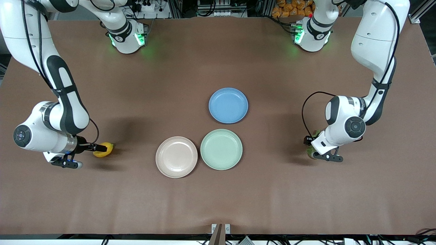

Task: Place lemon and lettuce in plates
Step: 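Grasp the lettuce with the left gripper while the right gripper grasps the lemon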

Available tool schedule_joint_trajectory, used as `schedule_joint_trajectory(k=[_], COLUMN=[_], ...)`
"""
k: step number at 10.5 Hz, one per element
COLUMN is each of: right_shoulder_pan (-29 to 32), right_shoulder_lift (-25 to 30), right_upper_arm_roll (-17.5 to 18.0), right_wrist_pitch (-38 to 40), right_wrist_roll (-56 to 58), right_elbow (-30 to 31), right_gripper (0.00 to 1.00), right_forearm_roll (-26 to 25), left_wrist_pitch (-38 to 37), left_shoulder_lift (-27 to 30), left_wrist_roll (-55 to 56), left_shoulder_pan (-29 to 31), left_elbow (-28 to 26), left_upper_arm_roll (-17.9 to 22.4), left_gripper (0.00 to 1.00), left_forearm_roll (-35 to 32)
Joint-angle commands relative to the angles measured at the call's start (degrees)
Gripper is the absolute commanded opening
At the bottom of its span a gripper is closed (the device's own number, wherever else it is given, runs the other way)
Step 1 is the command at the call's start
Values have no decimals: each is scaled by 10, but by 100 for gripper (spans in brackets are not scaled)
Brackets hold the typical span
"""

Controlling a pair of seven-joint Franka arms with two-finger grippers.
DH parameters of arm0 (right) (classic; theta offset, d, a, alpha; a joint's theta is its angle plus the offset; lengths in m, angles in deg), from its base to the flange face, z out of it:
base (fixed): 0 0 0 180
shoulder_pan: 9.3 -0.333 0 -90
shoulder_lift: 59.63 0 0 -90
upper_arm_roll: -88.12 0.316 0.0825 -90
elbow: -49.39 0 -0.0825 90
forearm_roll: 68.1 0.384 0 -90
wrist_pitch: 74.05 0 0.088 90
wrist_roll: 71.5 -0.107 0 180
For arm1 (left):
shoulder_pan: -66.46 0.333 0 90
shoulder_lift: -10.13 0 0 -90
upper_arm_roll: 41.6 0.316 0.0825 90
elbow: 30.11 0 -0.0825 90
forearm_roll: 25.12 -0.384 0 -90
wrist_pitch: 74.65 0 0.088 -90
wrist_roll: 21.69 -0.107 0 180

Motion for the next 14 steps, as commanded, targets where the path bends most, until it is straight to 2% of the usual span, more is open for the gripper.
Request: schedule_joint_trajectory(k=[1, 4, 6, 7, 8, 9, 10, 11, 12, 14], right_shoulder_pan=[2, 3, 2, 1, -1, -1, -1, -3, -5, -27], right_shoulder_lift=[-10, -21, -24, -25, -25, -25, -25, -24, -24, -19], right_upper_arm_roll=[0, 0, 0, 0, 0, 0, 0, 1, 1, 1], right_wrist_pitch=[-2, -4, -9, -8, -8, -8, -8, -7, -7, -1], right_wrist_roll=[0, -2, -2, -2, -2, -3, -7, -8, -22, -79], right_elbow=[-11, -10, -7, -7, -8, -8, -8, -9, -11, -18], right_gripper=[100, 100, 100, 85, 65, 48, 38, 31, 27, 27], right_forearm_roll=[29, 31, 31, 31, 31, 31, 31, 32, 31, 31], left_wrist_pitch=[5, -9, -81, -114, -131, -143, -143, -145, -155, -172], left_shoulder_lift=[-15, -17, -24, -25, -25, -25, -24, -22, -20, -20], left_wrist_roll=[-22, -16, -8, 3, 15, 22, 34, 42, 44, 63], left_shoulder_pan=[-1, -6, -9, -10, -16, -22, -28, -36, -45, -60], left_elbow=[10, 26, 77, 101, 120, 131, 137, 150, 164, 186], left_upper_arm_roll=[-1, -2, -2, -2, -3, -3, -3, -4, -4, -4], left_gripper=[0, 0, 0, 0, 0, 0, 0, 0, 0, 0], left_forearm_roll=[4, 5, 8, 9, 11, 12, 12, 21, 46, 69])
